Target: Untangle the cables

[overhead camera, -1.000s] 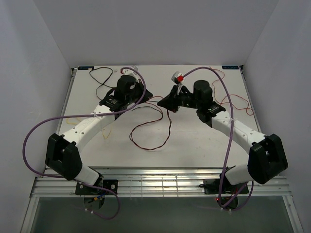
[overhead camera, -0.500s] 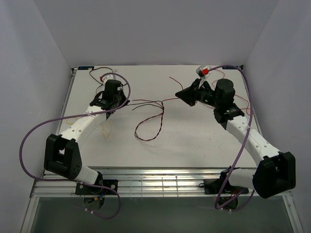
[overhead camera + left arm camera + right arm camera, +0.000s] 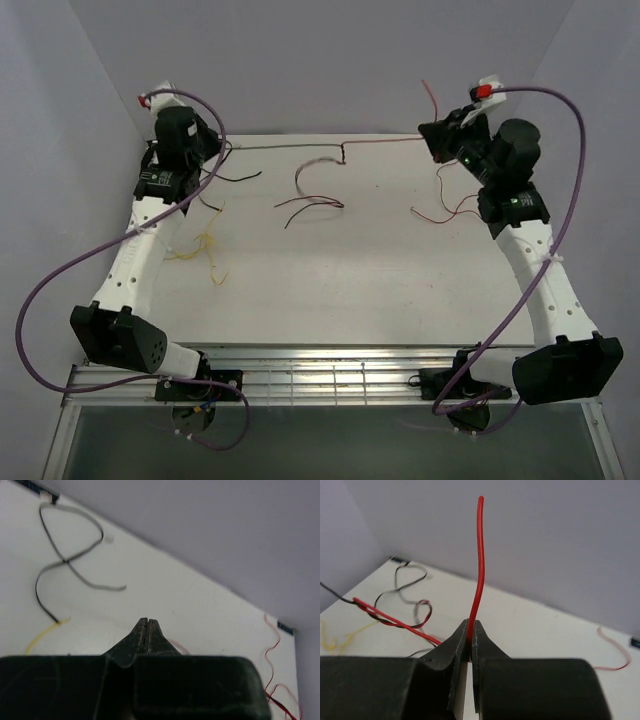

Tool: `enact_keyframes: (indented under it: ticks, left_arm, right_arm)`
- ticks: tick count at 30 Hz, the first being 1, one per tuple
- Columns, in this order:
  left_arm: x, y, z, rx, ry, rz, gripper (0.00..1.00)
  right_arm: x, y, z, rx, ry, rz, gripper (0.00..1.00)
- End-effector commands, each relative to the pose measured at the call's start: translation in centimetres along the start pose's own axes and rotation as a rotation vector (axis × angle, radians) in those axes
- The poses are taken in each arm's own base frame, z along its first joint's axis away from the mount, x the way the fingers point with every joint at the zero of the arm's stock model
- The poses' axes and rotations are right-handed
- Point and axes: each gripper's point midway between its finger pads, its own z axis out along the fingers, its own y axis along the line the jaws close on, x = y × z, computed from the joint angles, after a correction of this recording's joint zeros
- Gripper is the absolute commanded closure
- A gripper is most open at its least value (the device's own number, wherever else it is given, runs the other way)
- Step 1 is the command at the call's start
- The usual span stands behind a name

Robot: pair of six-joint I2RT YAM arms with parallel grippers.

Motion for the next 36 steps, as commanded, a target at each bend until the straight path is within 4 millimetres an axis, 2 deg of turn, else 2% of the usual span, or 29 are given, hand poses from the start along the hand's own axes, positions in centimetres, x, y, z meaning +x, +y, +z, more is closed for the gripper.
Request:
enact_keyframes:
  ticks: [1,2,3,4,6,9,10,12,13,19,21,23,28,36]
  left_arm:
    - [-12.4,0.1,-3.8,-0.051,-0.326,0.069,1.0]
    - [-14.0,-0.5,-4.3,-0.044,-0.361,0.075,1.0]
    - [-16.8,-1.7,-5.8,-0.021,-0.435,0.068,1.0]
    - [-18.0,-1.5,-6.2,-0.041,-0.478,0.074,1.0]
    - [-20.5,-1.6,-7.4,-0.064,-0.575,0.099,1.0]
    - [-22.2,-0.9,-7.5,-0.136,-0.636,0.137,1.0]
    - [-23.4,-0.9,-8.1,-0.151,-0.665,0.133,1.0]
    - [-24.1,-0.4,-7.5,-0.202,-0.676,0.152,1.0]
    - [-25.0,-0.5,-7.9,-0.205,-0.699,0.149,1.0]
    - [-26.4,-0.4,-7.9,-0.237,-0.74,0.163,1.0]
    - [-26.7,-0.4,-7.8,-0.238,-0.75,0.164,1.0]
    - [-26.7,-0.2,-7.4,-0.249,-0.746,0.168,1.0]
    - [-27.0,0.1,-7.2,-0.272,-0.757,0.173,1.0]
    - [-27.3,1.3,-6.9,-0.324,-0.764,0.189,1.0]
  right_arm:
    - [-11.3,-5.5,-3.8,0.32,-0.231,-0.227,0.92]
    - [-14.0,-5.4,-4.6,0.344,-0.279,-0.263,0.92]
    - [-14.9,-6.2,-5.2,0.402,-0.293,-0.272,0.92]
    - [-15.7,-6.2,-5.6,0.417,-0.308,-0.287,0.92]
    - [-17.4,-7.7,-7.4,0.537,-0.334,-0.339,0.92]
    - [-18.8,-9.7,-9.5,0.673,-0.344,-0.394,0.92]
    - [-19.1,-10.0,-9.9,0.696,-0.346,-0.404,0.92]
    - [-20.1,-10.9,-11.0,0.759,-0.354,-0.433,0.92]
    - [-20.5,-11.1,-11.3,0.774,-0.356,-0.443,0.92]
    - [-21.9,-12.3,-12.6,0.848,-0.356,-0.496,0.92]
    - [-21.9,-12.5,-12.5,0.856,-0.351,-0.497,0.92]
    - [-21.7,-13.6,-13.1,0.888,-0.339,-0.503,0.92]
    - [-21.1,-14.2,-13.4,0.902,-0.324,-0.501,0.92]
    - [-21.6,-14.8,-14.3,0.928,-0.329,-0.512,0.92]
